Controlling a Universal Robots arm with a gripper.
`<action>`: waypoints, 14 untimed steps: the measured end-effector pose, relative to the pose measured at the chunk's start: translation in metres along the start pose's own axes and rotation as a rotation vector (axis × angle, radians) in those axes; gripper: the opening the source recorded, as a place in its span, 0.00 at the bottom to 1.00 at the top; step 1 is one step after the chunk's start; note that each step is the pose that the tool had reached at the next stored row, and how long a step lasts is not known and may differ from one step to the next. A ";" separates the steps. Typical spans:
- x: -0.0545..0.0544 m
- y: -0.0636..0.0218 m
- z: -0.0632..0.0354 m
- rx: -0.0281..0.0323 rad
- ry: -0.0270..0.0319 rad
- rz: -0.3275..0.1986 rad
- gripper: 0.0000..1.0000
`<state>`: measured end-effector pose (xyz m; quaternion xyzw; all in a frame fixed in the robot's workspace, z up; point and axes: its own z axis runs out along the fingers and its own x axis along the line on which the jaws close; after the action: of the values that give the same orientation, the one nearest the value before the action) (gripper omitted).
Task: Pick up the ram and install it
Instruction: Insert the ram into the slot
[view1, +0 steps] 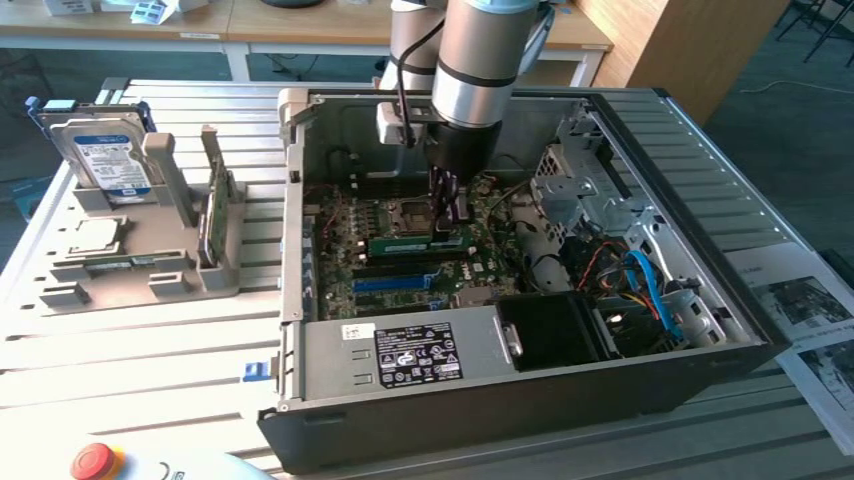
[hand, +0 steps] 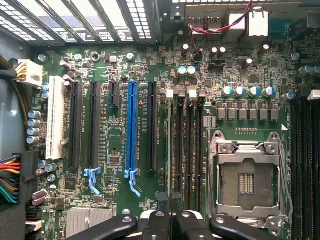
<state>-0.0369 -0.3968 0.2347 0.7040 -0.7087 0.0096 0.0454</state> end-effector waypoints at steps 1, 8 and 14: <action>0.000 0.0000 0.0000 0.0000 0.0000 0.001 0.11; 0.000 0.0000 0.0001 -0.0005 -0.0004 0.008 0.11; 0.000 -0.0001 0.0008 -0.0006 -0.0004 0.008 0.11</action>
<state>-0.0369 -0.3968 0.2338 0.7013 -0.7114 0.0094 0.0454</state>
